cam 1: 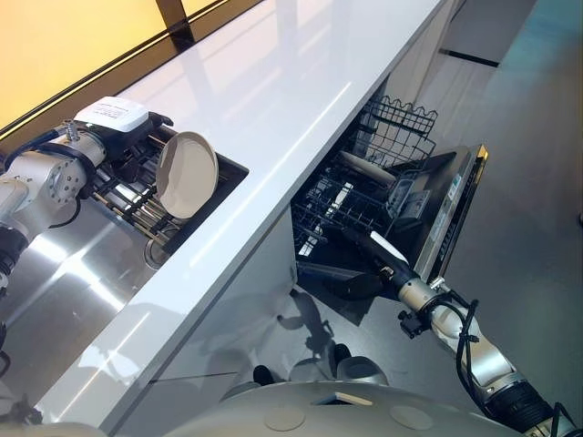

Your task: Pick up plates and place into dishwasher.

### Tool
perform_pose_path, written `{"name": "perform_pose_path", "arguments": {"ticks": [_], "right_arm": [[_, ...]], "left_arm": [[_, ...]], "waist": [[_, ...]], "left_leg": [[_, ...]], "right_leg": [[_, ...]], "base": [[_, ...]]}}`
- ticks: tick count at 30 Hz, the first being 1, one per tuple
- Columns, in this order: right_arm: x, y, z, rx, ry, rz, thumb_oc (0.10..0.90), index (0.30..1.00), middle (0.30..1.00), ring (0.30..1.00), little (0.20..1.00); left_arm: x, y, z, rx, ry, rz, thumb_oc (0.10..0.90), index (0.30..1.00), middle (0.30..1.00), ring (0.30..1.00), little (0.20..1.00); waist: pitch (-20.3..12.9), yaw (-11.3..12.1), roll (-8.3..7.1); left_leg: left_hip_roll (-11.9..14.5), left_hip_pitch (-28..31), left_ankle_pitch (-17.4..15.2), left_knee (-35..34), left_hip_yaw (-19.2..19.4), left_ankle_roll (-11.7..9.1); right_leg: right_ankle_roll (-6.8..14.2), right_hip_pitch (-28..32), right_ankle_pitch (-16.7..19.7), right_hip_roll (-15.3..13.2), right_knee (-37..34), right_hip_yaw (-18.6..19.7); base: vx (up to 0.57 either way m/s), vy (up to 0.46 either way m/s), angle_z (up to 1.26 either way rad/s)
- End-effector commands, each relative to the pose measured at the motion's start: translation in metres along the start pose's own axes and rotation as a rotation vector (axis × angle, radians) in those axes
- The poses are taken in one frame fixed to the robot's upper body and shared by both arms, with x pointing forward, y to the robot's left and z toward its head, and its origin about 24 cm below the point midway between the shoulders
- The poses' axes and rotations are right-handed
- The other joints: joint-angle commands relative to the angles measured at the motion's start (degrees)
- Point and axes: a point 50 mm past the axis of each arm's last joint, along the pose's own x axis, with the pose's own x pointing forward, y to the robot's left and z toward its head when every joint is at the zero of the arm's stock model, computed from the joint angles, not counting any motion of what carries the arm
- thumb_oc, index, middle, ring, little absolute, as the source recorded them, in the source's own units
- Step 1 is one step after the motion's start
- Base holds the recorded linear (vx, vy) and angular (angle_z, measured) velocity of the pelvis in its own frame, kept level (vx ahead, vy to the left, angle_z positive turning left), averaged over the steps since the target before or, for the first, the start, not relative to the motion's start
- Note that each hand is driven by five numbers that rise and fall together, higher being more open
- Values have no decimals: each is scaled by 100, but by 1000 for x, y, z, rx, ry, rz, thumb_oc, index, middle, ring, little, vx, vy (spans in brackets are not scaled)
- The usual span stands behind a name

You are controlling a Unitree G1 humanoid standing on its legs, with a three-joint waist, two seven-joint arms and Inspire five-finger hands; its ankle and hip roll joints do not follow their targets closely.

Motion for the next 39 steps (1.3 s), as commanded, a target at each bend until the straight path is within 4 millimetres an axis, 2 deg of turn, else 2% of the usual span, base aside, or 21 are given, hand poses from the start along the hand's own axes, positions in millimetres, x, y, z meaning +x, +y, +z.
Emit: {"name": "perform_pose_path", "arguments": {"ticks": [1,9,19,39], "right_arm": [[14,-6,60,-67,-280,82,800,900,900,900,900],[14,2,61,-89,-262,215,800,900,900,900,900],[17,11,58,-80,-248,240,800,900,900,900,900],[15,13,53,-46,-231,229,800,900,900,900,900]], "left_arm": [[1,53,-20,-33,110,219,800,900,900,900,900],[4,43,-26,-52,182,266,800,900,900,900,900],[7,46,-27,-75,220,333,800,900,900,900,900],[20,55,5,4,47,231,800,900,900,900,900]], "waist": [[-183,-57,105],[-136,-101,41],[-114,-146,5],[-79,-291,44]], "left_leg": [[-515,185,-596,36,-132,493],[-515,204,-594,61,-52,518],[-520,217,-605,100,6,542],[-554,248,-643,80,47,574]], "right_leg": [[340,-188,169,192,354,-136],[339,-235,137,190,467,-72],[329,-261,135,193,527,-21],[404,-349,187,174,622,67]], "base": [[40,7,-1],[37,11,-4],[24,14,-9],[7,2,0]]}}
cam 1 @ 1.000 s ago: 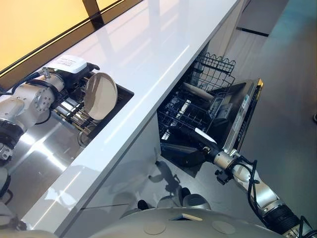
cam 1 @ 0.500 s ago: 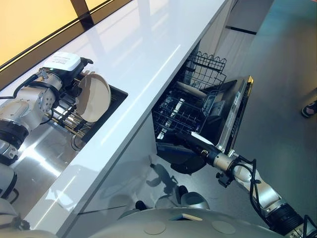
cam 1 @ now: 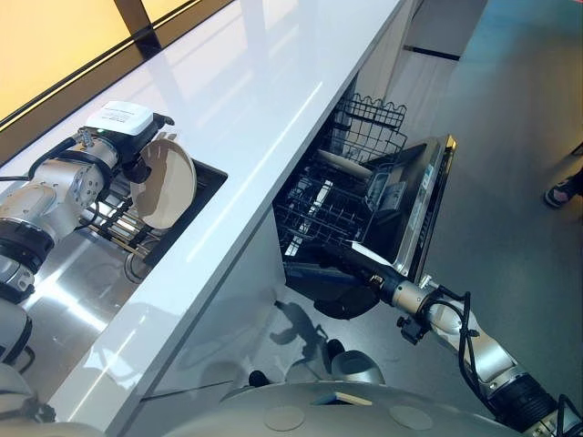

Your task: Pick up plates and place into dishwasher.

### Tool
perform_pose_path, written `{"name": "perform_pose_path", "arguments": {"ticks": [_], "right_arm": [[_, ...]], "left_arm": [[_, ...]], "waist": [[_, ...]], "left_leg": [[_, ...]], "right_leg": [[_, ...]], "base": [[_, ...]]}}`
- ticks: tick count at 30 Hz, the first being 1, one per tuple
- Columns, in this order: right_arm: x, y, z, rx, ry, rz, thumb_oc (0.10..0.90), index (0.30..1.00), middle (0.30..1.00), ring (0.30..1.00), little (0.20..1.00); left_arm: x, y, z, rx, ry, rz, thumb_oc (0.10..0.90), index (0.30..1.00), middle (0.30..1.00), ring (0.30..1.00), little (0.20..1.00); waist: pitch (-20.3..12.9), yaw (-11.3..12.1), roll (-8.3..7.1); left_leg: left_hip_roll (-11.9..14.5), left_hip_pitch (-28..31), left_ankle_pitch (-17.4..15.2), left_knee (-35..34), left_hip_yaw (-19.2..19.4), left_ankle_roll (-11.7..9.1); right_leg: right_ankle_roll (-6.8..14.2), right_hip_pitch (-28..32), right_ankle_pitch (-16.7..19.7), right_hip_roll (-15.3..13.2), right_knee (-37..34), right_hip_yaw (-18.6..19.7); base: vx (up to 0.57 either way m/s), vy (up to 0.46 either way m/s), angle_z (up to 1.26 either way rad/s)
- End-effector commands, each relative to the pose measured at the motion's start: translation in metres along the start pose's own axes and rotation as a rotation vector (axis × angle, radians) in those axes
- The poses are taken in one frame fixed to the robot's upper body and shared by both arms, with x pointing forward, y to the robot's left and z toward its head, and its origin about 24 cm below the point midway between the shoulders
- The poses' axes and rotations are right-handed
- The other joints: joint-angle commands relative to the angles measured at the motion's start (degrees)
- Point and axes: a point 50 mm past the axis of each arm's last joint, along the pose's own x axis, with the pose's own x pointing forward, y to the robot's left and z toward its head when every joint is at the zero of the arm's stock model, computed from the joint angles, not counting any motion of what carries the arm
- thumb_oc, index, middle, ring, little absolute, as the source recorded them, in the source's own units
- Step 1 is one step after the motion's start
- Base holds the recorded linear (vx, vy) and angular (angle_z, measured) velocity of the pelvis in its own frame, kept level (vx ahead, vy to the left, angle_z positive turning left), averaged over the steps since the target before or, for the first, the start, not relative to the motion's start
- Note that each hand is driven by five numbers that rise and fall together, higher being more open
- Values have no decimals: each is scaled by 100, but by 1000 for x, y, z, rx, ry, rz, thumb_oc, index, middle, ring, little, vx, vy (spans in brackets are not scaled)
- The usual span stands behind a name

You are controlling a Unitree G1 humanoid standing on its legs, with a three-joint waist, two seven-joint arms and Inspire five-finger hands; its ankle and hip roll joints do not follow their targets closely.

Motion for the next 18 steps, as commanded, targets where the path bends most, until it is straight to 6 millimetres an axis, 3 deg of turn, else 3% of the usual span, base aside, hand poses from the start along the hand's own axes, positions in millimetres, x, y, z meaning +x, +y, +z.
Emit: {"name": "perform_pose_path", "arguments": {"ticks": [1,7,8,9,10,18], "right_arm": [[12,-1,49,-35,-258,22,800,900,900,900,900],[11,0,47,-19,-258,16,800,900,900,900,900],[11,-1,48,-21,-259,12,800,900,900,900,900],[11,-2,48,-18,-261,10,800,900,900,900,900],[11,-2,48,-13,-261,8,800,900,900,900,900],[10,-2,49,1,-262,-2,800,900,900,900,900]], "left_arm": [[6,72,-8,9,26,226,800,900,900,900,900],[7,77,12,13,-122,190,800,900,900,900,900],[6,79,15,8,-142,175,660,780,780,780,760],[6,81,16,13,-147,170,262,439,439,439,362],[5,81,16,23,-156,160,100,300,300,300,200],[-2,93,12,133,-166,94,100,300,300,300,200]], "waist": [[-157,20,157],[-163,19,173],[-164,16,180],[-164,18,181],[-167,22,189],[-200,77,244]], "left_leg": [[-547,77,-573,84,-232,568],[-540,80,-565,56,-243,555],[-541,83,-571,50,-244,555],[-538,88,-571,47,-243,553],[-538,92,-571,44,-252,551],[-526,110,-560,40,-284,517]], "right_leg": [[402,-314,185,163,508,-109],[402,-312,185,168,486,-133],[409,-309,186,167,479,-137],[405,-300,181,168,468,-141],[403,-289,171,176,455,-139],[390,-185,153,188,330,-204]], "base": [[0,0,0],[0,0,0],[0,0,0],[0,0,0],[0,0,0],[-16,-8,0]]}}
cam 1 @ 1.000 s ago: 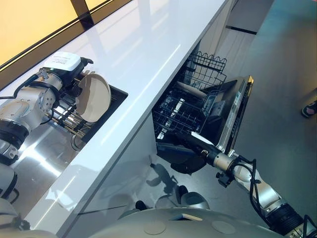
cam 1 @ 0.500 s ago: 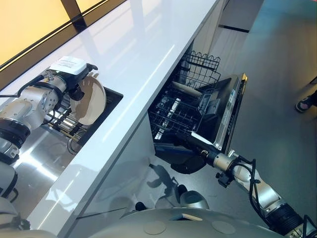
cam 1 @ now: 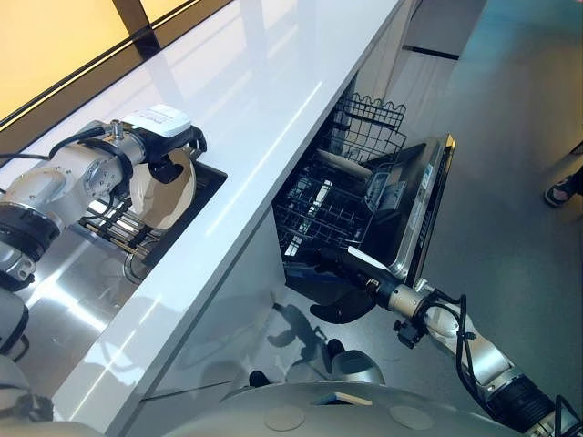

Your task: Pick up plates and place into dishwasher.

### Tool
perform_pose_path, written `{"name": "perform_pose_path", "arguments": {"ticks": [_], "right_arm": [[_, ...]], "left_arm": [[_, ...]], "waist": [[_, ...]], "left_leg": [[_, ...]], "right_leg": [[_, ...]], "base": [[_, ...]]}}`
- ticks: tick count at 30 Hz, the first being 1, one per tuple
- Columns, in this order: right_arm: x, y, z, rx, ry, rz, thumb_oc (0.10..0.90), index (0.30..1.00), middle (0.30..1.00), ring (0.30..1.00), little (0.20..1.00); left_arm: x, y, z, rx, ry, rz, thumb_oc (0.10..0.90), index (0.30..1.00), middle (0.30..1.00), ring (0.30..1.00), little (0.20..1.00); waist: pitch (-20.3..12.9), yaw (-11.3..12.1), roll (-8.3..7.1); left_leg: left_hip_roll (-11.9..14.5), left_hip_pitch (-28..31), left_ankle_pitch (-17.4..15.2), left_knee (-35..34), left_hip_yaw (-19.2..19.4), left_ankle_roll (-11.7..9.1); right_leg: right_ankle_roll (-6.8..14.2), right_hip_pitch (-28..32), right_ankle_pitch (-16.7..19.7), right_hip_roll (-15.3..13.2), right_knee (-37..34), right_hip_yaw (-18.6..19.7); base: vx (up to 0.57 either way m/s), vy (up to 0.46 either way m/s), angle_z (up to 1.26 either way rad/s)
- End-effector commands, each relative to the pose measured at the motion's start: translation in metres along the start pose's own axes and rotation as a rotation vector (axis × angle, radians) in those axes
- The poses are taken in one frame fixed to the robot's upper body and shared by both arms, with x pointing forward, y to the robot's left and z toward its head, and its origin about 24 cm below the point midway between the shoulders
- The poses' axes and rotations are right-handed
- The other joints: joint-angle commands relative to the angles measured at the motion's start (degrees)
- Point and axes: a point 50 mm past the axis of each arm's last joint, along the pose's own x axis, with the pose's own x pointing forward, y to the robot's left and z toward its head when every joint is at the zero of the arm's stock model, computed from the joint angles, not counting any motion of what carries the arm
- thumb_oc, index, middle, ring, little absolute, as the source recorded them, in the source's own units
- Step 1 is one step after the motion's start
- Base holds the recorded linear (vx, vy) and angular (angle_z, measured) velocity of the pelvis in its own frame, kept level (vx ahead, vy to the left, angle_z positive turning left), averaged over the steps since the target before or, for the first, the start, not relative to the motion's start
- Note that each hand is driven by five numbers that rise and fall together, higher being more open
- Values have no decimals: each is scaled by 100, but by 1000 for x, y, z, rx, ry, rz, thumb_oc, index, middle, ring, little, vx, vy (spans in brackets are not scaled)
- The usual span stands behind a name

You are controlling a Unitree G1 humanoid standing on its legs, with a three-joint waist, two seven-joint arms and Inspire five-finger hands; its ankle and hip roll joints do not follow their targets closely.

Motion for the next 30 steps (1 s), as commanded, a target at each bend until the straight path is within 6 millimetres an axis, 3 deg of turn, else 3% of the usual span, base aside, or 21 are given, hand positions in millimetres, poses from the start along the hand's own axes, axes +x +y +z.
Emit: {"name": "perform_pose_path", "arguments": {"ticks": [1,15,21,27,30], "right_arm": [[8,-8,50,-35,-258,-20,800,900,900,900,900],[7,-10,51,-28,-278,-58,800,900,900,900,900],[6,-18,61,-69,-323,-136,800,900,900,900,900],[-22,-67,128,-70,-682,-427,800,900,900,900,900],[-32,-78,147,-23,-810,-490,800,900,900,900,900]], "left_arm": [[-16,63,-26,57,86,162,100,300,300,300,200],[-36,86,-28,146,89,203,100,300,300,300,200],[-43,91,-30,139,103,242,100,300,300,300,200],[-59,96,-41,52,158,407,100,300,300,300,200],[-68,90,-53,26,192,456,100,300,300,300,200]], "waist": [[-217,97,221],[-291,325,271],[-325,398,271],[-314,519,273],[-340,571,312]], "left_leg": [[-523,118,-556,40,-278,510],[-463,100,-488,40,-449,400],[-440,82,-462,40,-517,356],[-398,80,-452,40,-566,344],[-392,59,-457,40,-596,336]], "right_leg": [[387,-181,152,190,332,-201],[302,48,89,247,61,-437],[278,122,101,262,-24,-513],[209,157,90,305,-38,-505],[192,159,80,313,-51,-502]], "base": [[-37,-25,-1],[-60,-26,5],[-46,-27,9],[-36,-24,5],[-45,-1,0]]}}
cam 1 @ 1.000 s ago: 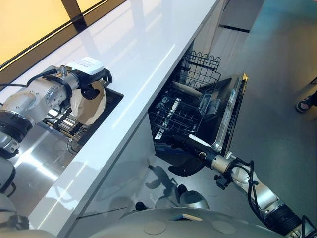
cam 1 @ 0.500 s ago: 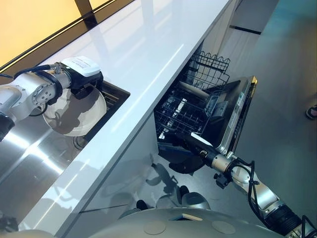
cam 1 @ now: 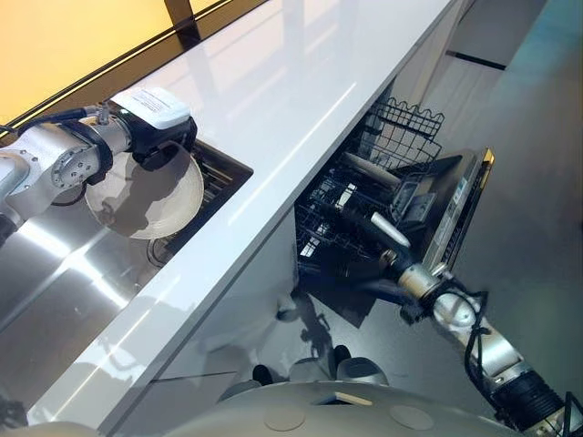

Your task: Pick up plates and place into dishwasher.

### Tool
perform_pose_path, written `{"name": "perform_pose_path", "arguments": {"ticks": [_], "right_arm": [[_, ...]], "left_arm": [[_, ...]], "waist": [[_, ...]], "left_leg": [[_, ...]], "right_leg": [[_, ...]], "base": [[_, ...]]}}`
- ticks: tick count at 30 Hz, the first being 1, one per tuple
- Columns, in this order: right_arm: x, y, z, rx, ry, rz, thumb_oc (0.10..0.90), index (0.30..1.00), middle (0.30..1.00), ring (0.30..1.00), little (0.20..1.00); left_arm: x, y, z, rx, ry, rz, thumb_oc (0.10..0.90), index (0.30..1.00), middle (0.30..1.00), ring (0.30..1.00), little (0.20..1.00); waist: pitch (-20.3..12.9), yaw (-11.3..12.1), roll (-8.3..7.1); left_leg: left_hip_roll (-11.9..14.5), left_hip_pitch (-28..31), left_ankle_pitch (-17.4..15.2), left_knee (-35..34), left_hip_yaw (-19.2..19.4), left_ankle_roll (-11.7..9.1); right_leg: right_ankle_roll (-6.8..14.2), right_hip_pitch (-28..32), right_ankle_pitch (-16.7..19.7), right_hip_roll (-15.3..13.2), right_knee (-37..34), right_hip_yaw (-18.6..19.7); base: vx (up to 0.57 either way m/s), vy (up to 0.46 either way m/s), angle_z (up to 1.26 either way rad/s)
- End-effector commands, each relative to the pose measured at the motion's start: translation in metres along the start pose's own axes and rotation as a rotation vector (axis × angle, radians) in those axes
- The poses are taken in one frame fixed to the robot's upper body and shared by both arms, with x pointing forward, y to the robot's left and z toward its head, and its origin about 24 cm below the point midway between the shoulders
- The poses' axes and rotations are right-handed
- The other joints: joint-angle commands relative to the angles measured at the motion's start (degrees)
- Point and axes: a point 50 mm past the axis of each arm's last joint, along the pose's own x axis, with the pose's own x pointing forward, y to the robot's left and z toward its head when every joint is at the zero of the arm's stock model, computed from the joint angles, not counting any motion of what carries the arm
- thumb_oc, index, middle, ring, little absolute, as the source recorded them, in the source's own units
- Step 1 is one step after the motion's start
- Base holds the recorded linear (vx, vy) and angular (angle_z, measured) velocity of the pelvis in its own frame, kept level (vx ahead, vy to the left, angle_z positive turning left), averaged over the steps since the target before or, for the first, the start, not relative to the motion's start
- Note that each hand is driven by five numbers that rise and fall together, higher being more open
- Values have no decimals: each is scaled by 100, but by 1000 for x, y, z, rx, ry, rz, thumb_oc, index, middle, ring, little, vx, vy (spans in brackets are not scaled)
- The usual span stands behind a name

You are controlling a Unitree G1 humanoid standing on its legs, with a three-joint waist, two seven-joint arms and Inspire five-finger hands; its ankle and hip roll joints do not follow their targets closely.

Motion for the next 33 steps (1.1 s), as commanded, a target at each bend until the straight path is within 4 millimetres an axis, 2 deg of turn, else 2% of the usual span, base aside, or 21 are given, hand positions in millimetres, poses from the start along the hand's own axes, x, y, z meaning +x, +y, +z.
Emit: {"name": "perform_pose_path", "arguments": {"ticks": [1,5,9,11,13,14,15,18,20,21,24,27,33], "right_arm": [[13,-33,101,27,-548,-120,800,900,900,900,900],[4,-52,113,-58,-583,-225,800,900,900,900,900],[-16,-90,121,-333,-573,-555,800,900,900,900,900],[-31,-107,137,-448,-645,-692,800,900,900,900,900],[-35,-110,146,-449,-704,-716,800,900,900,900,900],[-34,-110,158,-390,-769,-667,800,900,900,900,900],[-33,-109,161,-360,-785,-637,800,900,900,900,900],[-13,-92,169,-95,-804,-320,800,900,900,900,900],[4,-73,168,77,-772,-113,800,900,900,900,900],[7,-69,168,97,-766,-87,800,900,900,900,900],[37,-40,159,343,-636,113,800,900,900,900,900],[56,-19,155,470,-551,193,800,900,900,900,900],[78,1,163,512,-552,154,800,900,900,900,900]], "left_arm": [[-37,64,-57,-45,228,357,100,300,300,300,200],[-50,68,-68,-79,261,408,100,300,300,300,200],[-63,78,-73,-124,272,494,100,300,300,300,200],[-68,90,-68,-137,258,562,100,300,300,300,200],[-71,95,-64,-141,250,608,100,300,300,300,200],[-72,105,-57,-137,226,683,100,300,300,300,200],[-73,108,-54,-133,218,713,100,300,300,300,200],[-78,126,-42,-86,183,873,100,300,300,300,200],[-82,135,-34,-18,164,989,100,300,300,300,200],[-82,136,-32,-7,159,1009,100,300,300,300,200],[-81,144,-14,60,104,1147,100,300,300,300,200],[-75,150,4,63,35,1231,100,300,300,300,200],[-63,159,31,40,-42,1369,100,300,300,300,200]], "waist": [[-379,130,259],[-433,123,271],[-480,100,240],[-500,121,208],[-503,144,203],[-508,211,184],[-504,231,179],[-509,347,143],[-532,437,114],[-538,448,105],[-589,596,30],[-624,699,-37],[-687,803,-101]], "left_leg": [[-401,58,-462,15,-300,358],[-390,27,-435,15,-315,340],[-369,19,-418,15,-331,316],[-350,26,-421,15,-364,303],[-348,28,-423,15,-395,300],[-348,23,-422,15,-448,296],[-348,24,-421,15,-464,294],[-356,15,-405,15,-561,282],[-356,-6,-384,15,-606,262],[-357,-12,-379,15,-618,257],[-355,-43,-349,15,-692,221],[-353,-59,-331,15,-750,194],[-340,-74,-325,15,-799,167]], "right_leg": [[206,-86,64,337,165,-94],[208,-97,88,338,176,-102],[186,-86,77,359,181,-100],[162,-54,44,374,172,-116],[148,-38,34,383,167,-121],[126,-17,14,388,157,-145],[118,-7,4,387,156,-156],[80,27,-36,378,162,-224],[60,50,-42,360,140,-316],[56,56,-42,357,133,-336],[24,96,-38,327,87,-500],[10,137,-28,296,41,-653],[-13,182,-9,284,-25,-780]], "base": [[-40,1,0],[-9,0,0],[-13,-14,7],[-6,-26,6],[-15,-22,5],[-22,-22,6],[-31,-25,3],[-47,-26,-1],[-58,-32,10],[-50,-37,22],[-46,-54,23],[-30,-57,26],[-11,-40,24]]}}
